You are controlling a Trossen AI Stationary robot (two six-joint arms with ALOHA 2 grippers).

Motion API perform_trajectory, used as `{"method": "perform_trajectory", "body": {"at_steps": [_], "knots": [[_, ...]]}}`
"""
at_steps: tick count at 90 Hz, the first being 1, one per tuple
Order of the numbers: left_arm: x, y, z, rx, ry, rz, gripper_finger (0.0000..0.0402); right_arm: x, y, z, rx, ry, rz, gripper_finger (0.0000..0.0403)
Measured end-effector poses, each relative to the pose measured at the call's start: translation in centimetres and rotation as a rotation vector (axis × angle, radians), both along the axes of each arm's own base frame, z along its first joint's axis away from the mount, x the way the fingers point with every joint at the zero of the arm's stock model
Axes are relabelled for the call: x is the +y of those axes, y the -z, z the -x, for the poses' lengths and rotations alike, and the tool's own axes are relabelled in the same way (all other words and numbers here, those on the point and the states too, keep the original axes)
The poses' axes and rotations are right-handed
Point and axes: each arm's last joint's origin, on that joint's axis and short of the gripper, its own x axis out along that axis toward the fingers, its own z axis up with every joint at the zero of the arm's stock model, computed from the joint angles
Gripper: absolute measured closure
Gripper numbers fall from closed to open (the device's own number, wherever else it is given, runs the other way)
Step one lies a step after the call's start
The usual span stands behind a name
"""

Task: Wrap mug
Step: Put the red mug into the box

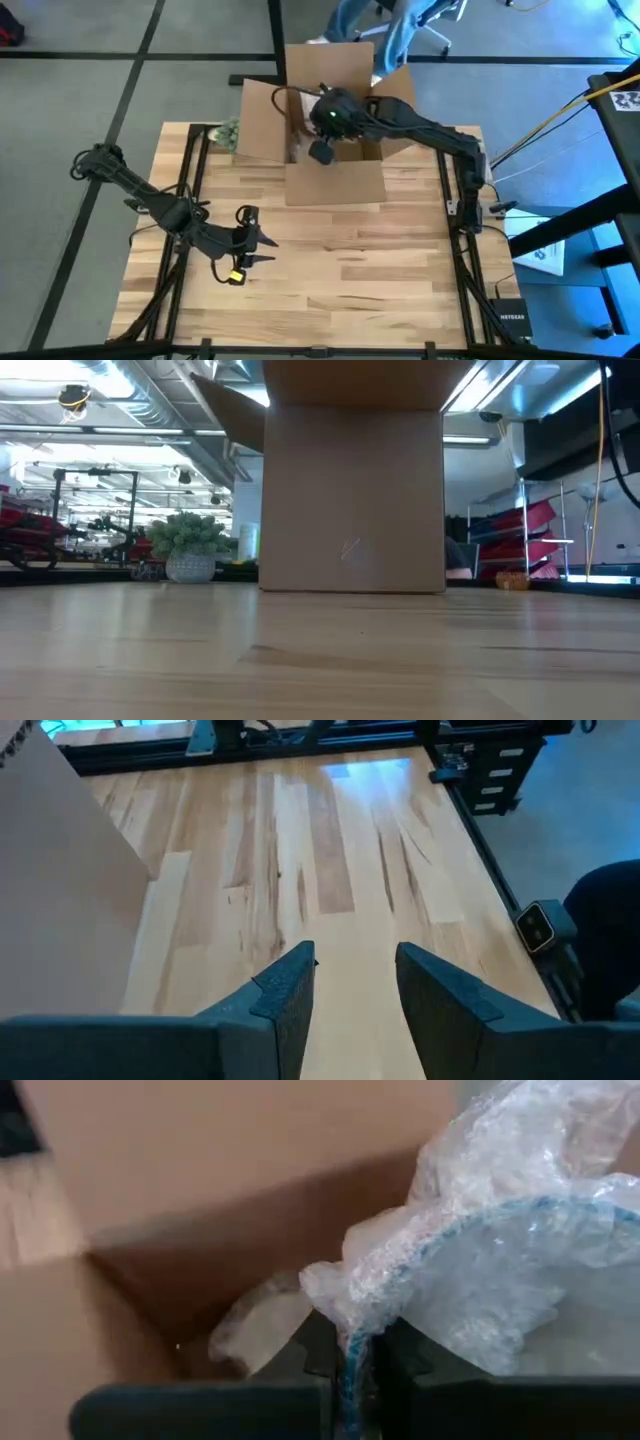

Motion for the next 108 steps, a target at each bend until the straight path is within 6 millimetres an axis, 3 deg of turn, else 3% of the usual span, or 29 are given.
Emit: {"method": "perform_trajectory", "body": {"at_steps": [15,32,86,108], "knots": [[0.0,-0.1,0.0,-0.006,0.006,-0.006,0.0274,-1.8,4.5,-0.9,0.019,0.024,-0.081,0.0396],[0.0,-0.1,0.0,-0.006,0.006,-0.007,0.0274,-1.9,6.6,-1.4,-0.04,0.009,-0.162,0.0397],[0.0,-0.1,0.0,-0.009,0.005,-0.002,0.0274,-2.2,6.8,-1.9,-0.087,-0.014,-0.174,0.0396],[0.0,-0.1,0.0,-0.009,0.003,0.002,0.0274,-3.3,7.0,-1.5,-0.093,0.049,-0.213,0.0393]]}}
